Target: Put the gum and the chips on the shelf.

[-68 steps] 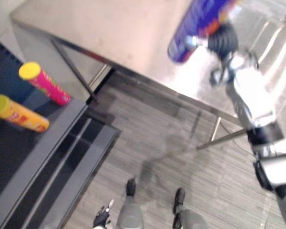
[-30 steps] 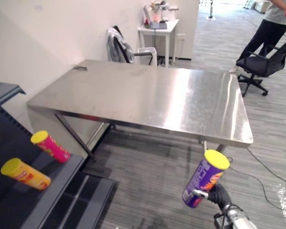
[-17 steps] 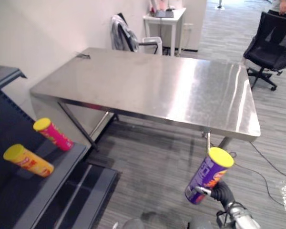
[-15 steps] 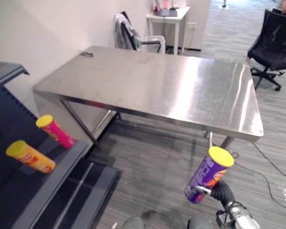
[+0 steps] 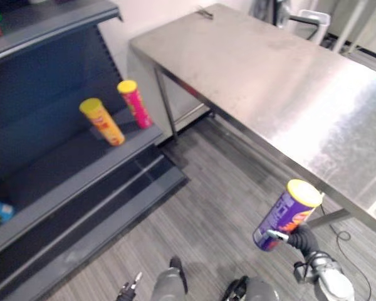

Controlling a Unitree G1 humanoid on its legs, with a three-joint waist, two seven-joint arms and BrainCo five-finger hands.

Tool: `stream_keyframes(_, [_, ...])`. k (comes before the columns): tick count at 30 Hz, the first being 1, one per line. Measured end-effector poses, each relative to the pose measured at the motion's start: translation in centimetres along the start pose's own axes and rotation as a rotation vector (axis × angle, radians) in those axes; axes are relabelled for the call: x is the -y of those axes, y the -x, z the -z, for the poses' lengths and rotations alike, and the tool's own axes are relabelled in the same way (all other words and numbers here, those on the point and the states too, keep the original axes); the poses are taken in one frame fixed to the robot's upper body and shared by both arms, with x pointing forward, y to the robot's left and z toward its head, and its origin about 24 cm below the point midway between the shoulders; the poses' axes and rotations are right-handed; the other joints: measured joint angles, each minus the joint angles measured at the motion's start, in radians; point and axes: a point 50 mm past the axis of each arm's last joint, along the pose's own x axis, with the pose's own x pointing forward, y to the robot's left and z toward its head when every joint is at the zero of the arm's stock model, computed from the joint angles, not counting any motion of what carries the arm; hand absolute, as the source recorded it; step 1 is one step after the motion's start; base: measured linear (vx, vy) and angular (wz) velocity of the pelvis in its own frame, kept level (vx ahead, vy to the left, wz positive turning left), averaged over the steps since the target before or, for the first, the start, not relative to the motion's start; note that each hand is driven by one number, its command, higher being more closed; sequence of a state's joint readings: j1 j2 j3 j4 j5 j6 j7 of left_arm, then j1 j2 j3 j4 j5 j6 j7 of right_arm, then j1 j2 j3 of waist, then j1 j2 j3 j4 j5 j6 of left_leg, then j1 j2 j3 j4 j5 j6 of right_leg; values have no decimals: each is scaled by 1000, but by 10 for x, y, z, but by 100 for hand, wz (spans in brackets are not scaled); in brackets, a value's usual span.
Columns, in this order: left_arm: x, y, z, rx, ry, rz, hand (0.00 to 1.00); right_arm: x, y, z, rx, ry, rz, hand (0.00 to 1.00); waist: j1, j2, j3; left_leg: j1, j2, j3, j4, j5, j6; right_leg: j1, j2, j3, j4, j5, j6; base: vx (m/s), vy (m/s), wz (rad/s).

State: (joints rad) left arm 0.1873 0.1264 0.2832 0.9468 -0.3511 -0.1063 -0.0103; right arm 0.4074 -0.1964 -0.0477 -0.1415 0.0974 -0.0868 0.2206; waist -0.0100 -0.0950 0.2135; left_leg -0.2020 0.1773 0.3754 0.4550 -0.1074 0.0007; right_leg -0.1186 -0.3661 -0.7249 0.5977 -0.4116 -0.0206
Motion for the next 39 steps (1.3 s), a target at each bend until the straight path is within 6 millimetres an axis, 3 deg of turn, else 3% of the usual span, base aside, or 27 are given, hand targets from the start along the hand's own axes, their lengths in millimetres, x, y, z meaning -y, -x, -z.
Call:
stream_keyframes(3, [17, -2, -4, 10, -52, 80, 0, 10, 6, 2, -12, 0, 55, 100, -23, 41, -19, 93, 22, 118, -79, -24, -19, 17, -3, -125, -45, 27, -1, -116, -67, 121])
stream_keyframes(4, [28, -4, -7, 18, -72, 119, 0, 15, 11, 5, -26, -4, 95, 100, -40, 60, -26, 111, 11, 152, -178, -2, -50, 19, -9, -184, -59, 41, 3, -102, 6, 138])
stream_keyframes(6, [43, -6, -13, 32, -110, 175, 0, 22, 17, 8, -45, 6, 132, 100, -46, 89, -20, 114, -20, 172, -309, 38, -80, 19, -15, -256, -69, 62, 10, -122, 98, 118])
stream_keyframes(8, [49, -7, -17, 42, -137, 196, 0, 23, 17, 9, -56, 13, 134, 100, -38, 93, -12, 91, -44, 151, -343, 76, -61, 17, -24, -286, -84, 88, 21, -93, 101, 70])
stream_keyframes(12, [51, -7, -17, 42, -184, 207, 0, 20, 15, 8, -49, 7, 135, 100, -13, 87, 18, 60, -53, 115, -338, 82, -39, -2, -12, -281, -117, 128, 27, -88, 118, 12])
stream_keyframes(15, [46, -8, -22, 67, -165, 186, 0, 10, 4, 3, -17, -4, 113, 100, -3, 70, 63, 4, -37, 121, -219, 27, -24, -62, -21, -188, -76, 137, 22, -87, 72, -25])
stream_keyframes(17, [39, -9, -25, 79, -142, 154, 0, 0, -5, 2, -4, -22, 78, 100, 8, 71, 104, -23, 6, 149, -101, -48, -19, -90, -17, -126, -49, 135, 21, -119, 55, -66])
stream_keyframes(20, [19, -6, -9, 19, -108, 61, 0, -19, -4, 13, -48, -83, 35, 100, 16, 70, 120, -20, 46, 193, 1, -126, -22, -112, -17, -54, -18, 136, 23, -94, 69, -57])
stream_keyframes(22, [5, -2, 1, -16, -77, 9, 0, -25, 0, 19, -78, -101, 16, 100, 16, 72, 126, -21, 64, 200, 60, -170, -2, -107, -13, -37, -13, 139, 29, -33, 75, -27])
stream_keyframes(26, [-9, 3, 13, -52, -37, -39, 0, -28, 3, 23, -94, -115, 18, 100, 18, 70, 126, -13, 76, 194, 121, -216, 12, -80, -25, -35, 2, 147, 41, 4, 112, 2])
stream_keyframes(28, [-10, 5, 19, -73, -26, -42, 0, -30, 5, 26, -106, -128, 22, 100, 15, 66, 125, 16, 48, 175, 130, -258, 22, -40, -68, -45, 44, 147, 40, 37, 162, 40])
stream_keyframes(29, [-8, 6, 21, -78, -24, -38, 0, -31, 8, 29, -121, -133, 24, 100, 6, 65, 125, 28, 27, 155, 135, -272, 33, -32, -96, -27, 103, 157, 19, 22, 197, 95])
stream_keyframes(30, [-7, 6, 21, -88, -31, -32, 0, -31, 15, 36, -156, -141, 29, 100, -11, 63, 127, 50, -1, 116, 146, -292, 45, -76, -138, 108, 249, 224, -95, 16, 185, 97])
stream_keyframes(31, [-8, 6, 21, -90, -38, -33, 0, -32, 18, 38, -171, -148, 33, 100, -15, 60, 127, 62, -14, 98, 146, -297, 50, -107, -137, 195, 304, 268, -134, 39, 180, 92])
stream_keyframes(32, [-9, 6, 22, -91, -48, -31, 0, -34, 22, 41, -182, -156, 38, 100, -16, 61, 130, 81, -20, 79, 146, -303, 49, -141, -123, 290, 354, 316, -131, 122, 95, 78])
stream_keyframes(33, [-10, 7, 22, -86, -68, -27, 0, -36, 26, 44, -200, -176, 51, 100, -21, 62, 131, 99, -28, 46, 147, -314, 50, -191, -63, 464, 400, 316, -69, 197, 72, 91])
stream_keyframes(34, [-11, 8, 20, -77, -81, -23, 0, -38, 30, 46, -211, -193, 63, 100, -22, 61, 129, 103, -28, 14, 147, -319, 47, -220, -7, 556, 378, 288, -22, 210, 58, 84])
stream_keyframes(35, [-10, 7, 19, -72, -83, -20, 0, -39, 30, 47, -212, -199, 68, 100, -24, 61, 129, 100, -31, -5, 146, -320, 44, -232, 16, 583, 337, 280, -7, 227, 22, 79])
stream_keyframes(37, [-4, 7, 20, -77, -107, 1, 0, -39, 30, 47, -209, -217, 91, 100, -34, 62, 129, 85, -53, -67, 136, -320, 32, -258, 90, 684, 24, 300, 60, 254, -15, 77])
stream_keyframes(39, [-3, 7, 21, -82, -118, 7, 0, -38, 30, 46, -209, -219, 97, 100, -44, 59, 128, 85, -79, -108, 129, -322, 28, -258, 125, 765, -192, 346, 130, 327, -91, 89])
